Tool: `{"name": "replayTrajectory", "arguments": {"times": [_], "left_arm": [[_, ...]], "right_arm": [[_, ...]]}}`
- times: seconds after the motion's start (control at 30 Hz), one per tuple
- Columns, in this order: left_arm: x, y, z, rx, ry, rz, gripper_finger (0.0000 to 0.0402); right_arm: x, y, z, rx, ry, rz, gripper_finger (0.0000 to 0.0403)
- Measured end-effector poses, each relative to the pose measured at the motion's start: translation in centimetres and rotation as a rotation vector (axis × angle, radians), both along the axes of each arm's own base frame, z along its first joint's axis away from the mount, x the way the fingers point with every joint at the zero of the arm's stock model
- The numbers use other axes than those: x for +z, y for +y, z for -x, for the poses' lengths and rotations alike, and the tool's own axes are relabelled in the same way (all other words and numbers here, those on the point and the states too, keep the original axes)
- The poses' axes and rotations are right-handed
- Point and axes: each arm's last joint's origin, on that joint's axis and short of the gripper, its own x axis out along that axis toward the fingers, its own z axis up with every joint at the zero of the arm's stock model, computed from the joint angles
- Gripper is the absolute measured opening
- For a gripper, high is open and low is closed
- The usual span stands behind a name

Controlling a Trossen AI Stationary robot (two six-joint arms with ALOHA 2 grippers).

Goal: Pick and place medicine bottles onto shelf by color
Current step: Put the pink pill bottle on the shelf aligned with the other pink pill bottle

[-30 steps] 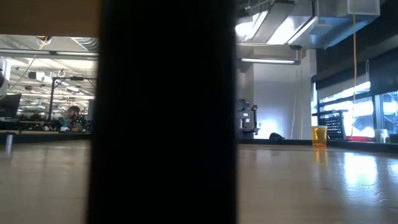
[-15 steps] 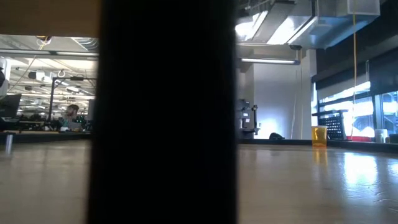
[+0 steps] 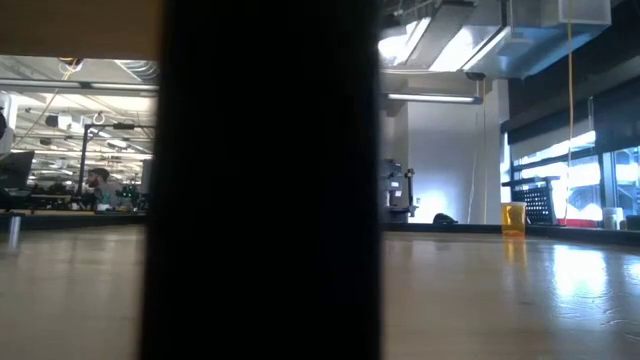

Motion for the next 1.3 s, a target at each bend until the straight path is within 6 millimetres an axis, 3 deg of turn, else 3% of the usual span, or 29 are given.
{"name": "replayTrajectory", "arguments": {"times": [0.27,0.6,0.87,1.3], "left_arm": [[0.0,-0.8,0.1,-0.025,0.0,-0.01,0.0149],[0.0,-1.6,0.3,-0.038,0.01,-0.009,0.0149],[0.0,-1.8,0.3,-0.038,0.008,-0.014,0.0149],[0.1,-1.8,0.2,-0.013,-0.012,-0.021,0.0149]], "right_arm": [[-0.6,2.4,0.7,-0.101,0.049,0.001,0.0109],[-4.7,3.6,0.8,-0.256,0.12,-0.047,0.0109],[-6.3,4.7,1.2,-0.264,0.115,-0.033,0.0109],[-6.5,5.6,1.5,-0.293,0.083,0.005,0.0109]]}}
